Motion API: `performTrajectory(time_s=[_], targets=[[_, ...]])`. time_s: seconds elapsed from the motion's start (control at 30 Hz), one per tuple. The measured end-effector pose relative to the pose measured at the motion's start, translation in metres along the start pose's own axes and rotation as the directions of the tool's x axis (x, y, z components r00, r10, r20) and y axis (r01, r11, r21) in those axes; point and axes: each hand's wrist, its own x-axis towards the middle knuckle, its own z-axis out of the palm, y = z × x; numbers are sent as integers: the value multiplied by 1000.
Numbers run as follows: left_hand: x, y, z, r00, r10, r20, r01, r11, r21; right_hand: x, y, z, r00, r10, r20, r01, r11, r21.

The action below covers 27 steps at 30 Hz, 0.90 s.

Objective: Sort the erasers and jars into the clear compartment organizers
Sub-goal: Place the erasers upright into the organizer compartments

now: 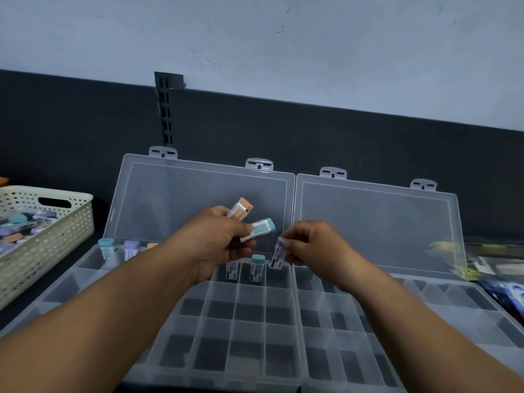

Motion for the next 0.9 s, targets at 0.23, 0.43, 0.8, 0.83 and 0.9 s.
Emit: performTrajectory(time_s=[0.23, 0.43, 0.8, 0.83, 0.9], targets=[[5, -1, -13, 1000, -7, 6, 7, 1000, -17, 9, -4, 1, 998, -52, -27, 40, 941, -336], [9, -3, -16, 999, -20, 31, 21, 1000, -17, 10, -9, 5, 999, -3, 49, 26, 875, -484], [12, -4, -16, 997, -30, 65, 30, 1000, 2, 12, 2, 10, 994, 84, 68, -42, 880, -474], [11, -4, -15, 997, -28, 71, 28, 1000, 9, 12, 2, 9, 993, 90, 73, -46, 882, -469], [9, -4, -13, 996, -25, 83, 24, 999, 23, 11, 2, 6, 993, 92, 73, -49, 888, -457]])
